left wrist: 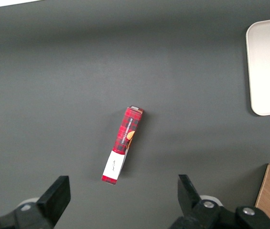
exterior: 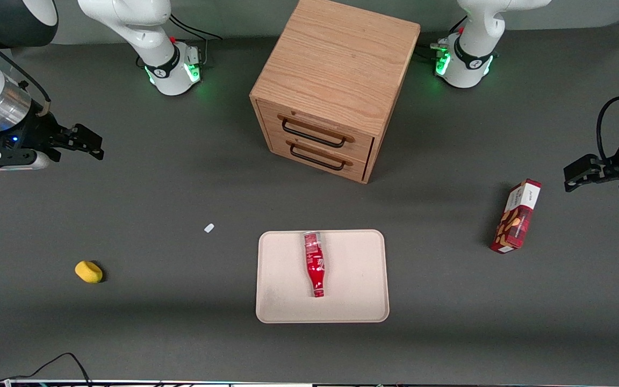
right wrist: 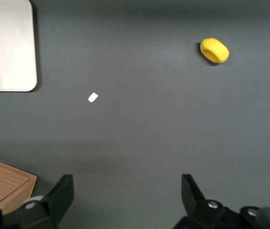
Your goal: Place coke bottle on tray
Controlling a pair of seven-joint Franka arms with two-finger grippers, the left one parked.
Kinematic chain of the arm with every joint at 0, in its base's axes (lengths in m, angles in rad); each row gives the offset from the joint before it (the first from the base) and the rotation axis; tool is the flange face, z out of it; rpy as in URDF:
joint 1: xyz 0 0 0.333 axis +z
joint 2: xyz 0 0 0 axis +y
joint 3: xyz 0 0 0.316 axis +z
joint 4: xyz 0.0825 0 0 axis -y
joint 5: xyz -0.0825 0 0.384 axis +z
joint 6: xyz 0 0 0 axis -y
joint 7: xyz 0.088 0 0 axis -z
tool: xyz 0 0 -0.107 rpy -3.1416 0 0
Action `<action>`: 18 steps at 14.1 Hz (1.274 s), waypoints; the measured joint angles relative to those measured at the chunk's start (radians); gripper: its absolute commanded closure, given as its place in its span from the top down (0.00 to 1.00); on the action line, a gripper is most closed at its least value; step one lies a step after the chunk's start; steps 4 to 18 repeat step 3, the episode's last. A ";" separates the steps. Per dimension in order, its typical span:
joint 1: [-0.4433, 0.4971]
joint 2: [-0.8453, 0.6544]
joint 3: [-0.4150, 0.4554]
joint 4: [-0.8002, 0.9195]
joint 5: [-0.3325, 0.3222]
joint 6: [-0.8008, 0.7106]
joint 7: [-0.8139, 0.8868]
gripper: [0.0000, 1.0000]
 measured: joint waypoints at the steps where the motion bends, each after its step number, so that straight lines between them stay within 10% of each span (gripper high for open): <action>1: -0.003 0.000 0.000 0.001 0.001 0.000 0.018 1.00; 18: -0.005 0.000 0.000 0.002 0.002 0.001 0.053 1.00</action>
